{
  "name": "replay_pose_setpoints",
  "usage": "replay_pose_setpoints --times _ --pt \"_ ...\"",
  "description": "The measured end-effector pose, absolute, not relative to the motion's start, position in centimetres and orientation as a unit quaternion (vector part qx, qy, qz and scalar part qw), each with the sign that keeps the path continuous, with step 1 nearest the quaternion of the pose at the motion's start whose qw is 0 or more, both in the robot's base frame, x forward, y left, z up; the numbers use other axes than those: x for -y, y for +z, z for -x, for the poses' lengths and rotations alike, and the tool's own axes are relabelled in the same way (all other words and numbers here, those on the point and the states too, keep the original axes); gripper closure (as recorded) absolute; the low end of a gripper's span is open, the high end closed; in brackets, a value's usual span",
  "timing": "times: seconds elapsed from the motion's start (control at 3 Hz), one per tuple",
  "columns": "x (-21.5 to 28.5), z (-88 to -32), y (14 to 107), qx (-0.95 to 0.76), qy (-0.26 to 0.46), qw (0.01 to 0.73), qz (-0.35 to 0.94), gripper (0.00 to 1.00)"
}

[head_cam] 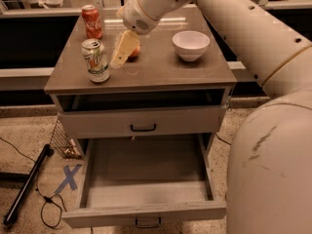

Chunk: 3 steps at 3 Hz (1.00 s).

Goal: Place 7up can into middle drawer

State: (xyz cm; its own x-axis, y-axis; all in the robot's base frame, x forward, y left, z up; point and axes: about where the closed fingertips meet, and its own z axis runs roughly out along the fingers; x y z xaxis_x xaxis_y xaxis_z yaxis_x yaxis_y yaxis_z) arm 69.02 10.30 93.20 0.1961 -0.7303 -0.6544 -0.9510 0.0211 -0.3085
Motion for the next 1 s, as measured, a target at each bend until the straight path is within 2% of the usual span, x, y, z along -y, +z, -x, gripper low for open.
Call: replay_pose_setpoints --times 0.33,0.67,1.0 --pt "-11.4 -69.3 92.7 -0.614 0.206 0.400 0.648 0.00" --pt "-14.3 -69.2 92.7 -0.598 0.297 0.444 0.598 0.00" --pt "-15.9 -68.7 92.9 -0.587 0.342 0.452 0.579 0.00"
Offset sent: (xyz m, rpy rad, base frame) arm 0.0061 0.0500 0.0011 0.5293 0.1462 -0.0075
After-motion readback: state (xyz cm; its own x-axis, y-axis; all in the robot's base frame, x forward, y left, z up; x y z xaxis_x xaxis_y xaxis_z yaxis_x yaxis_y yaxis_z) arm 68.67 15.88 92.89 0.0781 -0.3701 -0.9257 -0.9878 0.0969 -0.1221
